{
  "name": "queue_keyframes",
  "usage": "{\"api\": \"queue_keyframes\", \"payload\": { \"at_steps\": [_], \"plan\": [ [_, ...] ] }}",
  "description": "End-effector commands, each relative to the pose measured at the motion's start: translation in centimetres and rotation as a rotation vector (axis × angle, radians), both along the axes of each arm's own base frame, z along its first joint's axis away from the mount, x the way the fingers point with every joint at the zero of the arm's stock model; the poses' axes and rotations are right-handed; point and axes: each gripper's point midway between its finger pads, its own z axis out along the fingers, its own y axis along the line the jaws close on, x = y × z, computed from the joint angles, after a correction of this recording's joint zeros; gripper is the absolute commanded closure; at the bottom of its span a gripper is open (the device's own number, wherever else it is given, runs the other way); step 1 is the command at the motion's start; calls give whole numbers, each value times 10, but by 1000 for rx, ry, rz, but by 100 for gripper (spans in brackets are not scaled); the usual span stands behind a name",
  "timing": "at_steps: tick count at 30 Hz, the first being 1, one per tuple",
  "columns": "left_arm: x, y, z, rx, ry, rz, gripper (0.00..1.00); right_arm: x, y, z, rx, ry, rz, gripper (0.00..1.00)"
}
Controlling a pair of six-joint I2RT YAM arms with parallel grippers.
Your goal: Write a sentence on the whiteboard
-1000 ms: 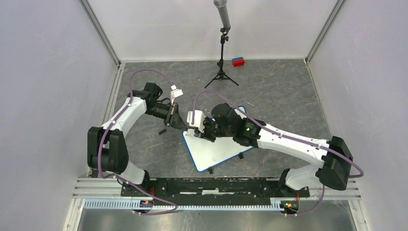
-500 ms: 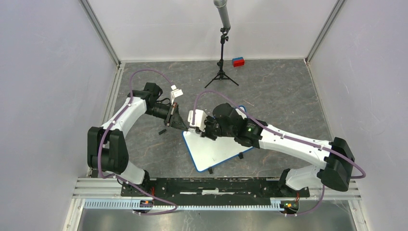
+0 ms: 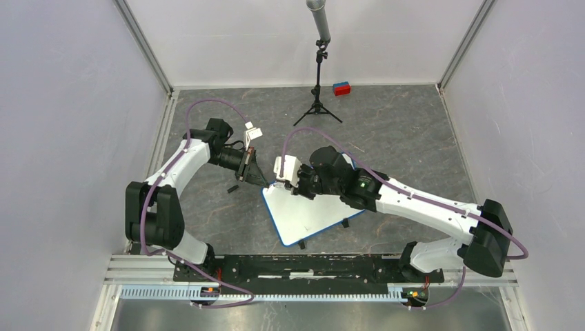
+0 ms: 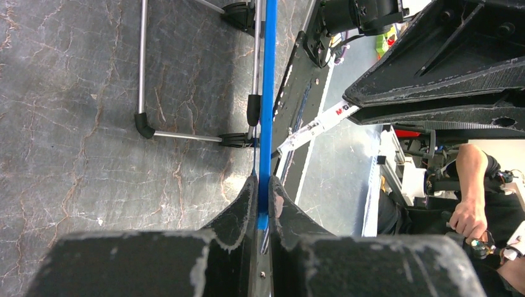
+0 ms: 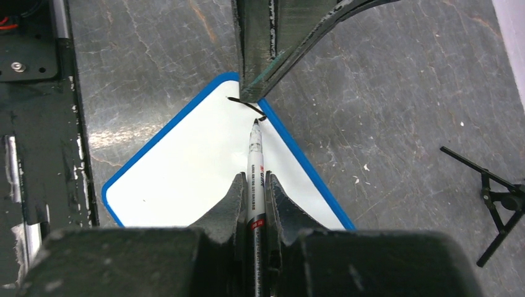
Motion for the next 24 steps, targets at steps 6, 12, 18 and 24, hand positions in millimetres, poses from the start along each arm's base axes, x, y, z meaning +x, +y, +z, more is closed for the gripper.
{"api": "queue_keyframes", "payload": {
  "at_steps": [6, 12, 18, 24],
  "plan": [
    [2, -4, 2, -41, -48, -29, 97, -22, 16, 30, 94, 34, 103, 100],
    [2, -4, 3, -43, -52, -30, 97, -18, 22, 27, 89, 27, 96, 100],
    [2, -4, 3, -42, -53, -30, 97, -14, 27, 28, 95, 18, 88, 100],
    [2, -4, 3, -41, -54, -31, 98, -11, 28, 20, 76, 17, 79, 100]
  ]
}}
